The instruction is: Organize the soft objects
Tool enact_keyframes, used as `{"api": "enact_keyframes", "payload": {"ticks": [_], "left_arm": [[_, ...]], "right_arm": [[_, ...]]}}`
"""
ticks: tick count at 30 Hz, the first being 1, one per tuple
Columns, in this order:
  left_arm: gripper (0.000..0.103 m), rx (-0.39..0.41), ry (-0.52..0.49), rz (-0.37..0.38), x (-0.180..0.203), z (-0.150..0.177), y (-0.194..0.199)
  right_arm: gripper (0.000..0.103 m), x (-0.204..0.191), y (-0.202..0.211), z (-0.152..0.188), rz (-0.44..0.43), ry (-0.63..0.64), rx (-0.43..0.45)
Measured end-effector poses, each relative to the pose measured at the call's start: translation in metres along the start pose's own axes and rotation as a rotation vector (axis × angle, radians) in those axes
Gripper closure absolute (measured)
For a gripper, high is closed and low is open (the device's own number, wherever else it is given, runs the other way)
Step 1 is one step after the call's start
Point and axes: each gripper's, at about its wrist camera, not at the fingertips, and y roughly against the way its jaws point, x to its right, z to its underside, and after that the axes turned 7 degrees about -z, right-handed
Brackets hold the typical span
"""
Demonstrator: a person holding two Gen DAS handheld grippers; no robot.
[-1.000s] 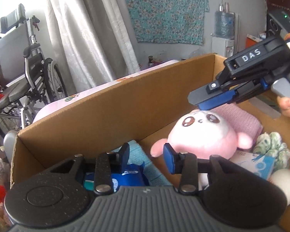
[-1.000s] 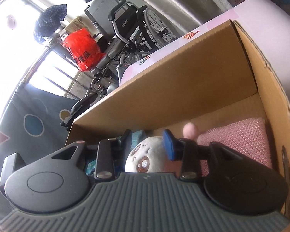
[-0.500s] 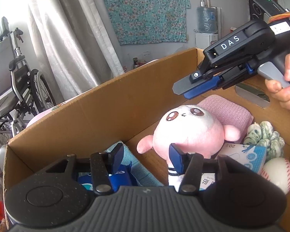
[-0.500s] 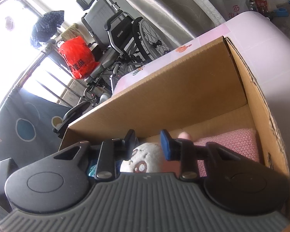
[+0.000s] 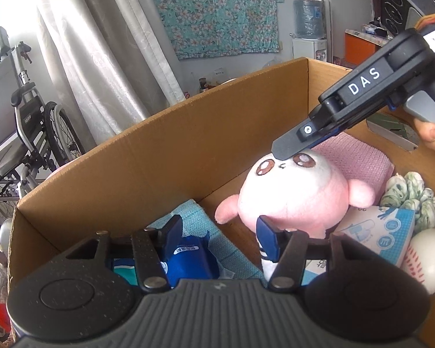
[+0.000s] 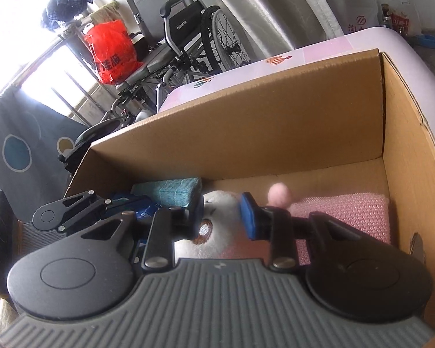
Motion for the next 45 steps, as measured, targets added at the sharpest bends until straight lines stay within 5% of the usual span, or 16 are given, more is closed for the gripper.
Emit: {"api": "enact_keyframes", "payload": {"ticks": [8, 15, 17, 19, 27, 36, 40, 43, 45], "left_arm": [[0.046, 0.019, 0.004, 0.021, 0.000, -0.002, 0.002], [0.045, 0.053, -0.038, 0.161, 0.012, 0.000, 0.007], [0.035, 0.032, -0.073, 0.162, 0.020, 0.000, 0.003], [0.015, 0.010, -0.086, 0.127, 0.025, -0.002, -0.001], [0.001, -0.028, 0.120, 0.229, 0.019, -0.019, -0.022], [0.015, -0.077, 0.275, 0.111, 0.020, -0.039, -0.042], [0.014, -0.069, 0.250, -0.091, 0.017, -0.040, -0.036], [0.010, -0.115, 0.380, 0.044, 0.002, -0.032, -0.040], [0.010, -0.088, 0.392, 0.057, 0.000, -0.034, -0.034]], "right_arm": [[0.070, 0.009, -0.010, -0.006, -0.021, -0.019, -0.024], [0.061, 0.018, -0.030, -0.016, -0.058, -0.061, -0.046], [0.052, 0.012, -0.035, -0.015, -0.060, -0.020, -0.062], [0.048, 0.004, -0.037, -0.013, -0.043, 0.040, -0.075], [0.047, 0.004, -0.032, -0.014, -0.078, 0.003, -0.068], [0.047, 0.005, -0.018, -0.020, -0.105, -0.031, 0.036], [0.047, 0.017, -0.010, -0.023, -0.053, -0.089, 0.100], [0.047, 0.022, -0.014, -0.022, -0.060, -0.136, 0.083], [0.047, 0.021, -0.016, -0.022, -0.054, -0.127, 0.070]]}}
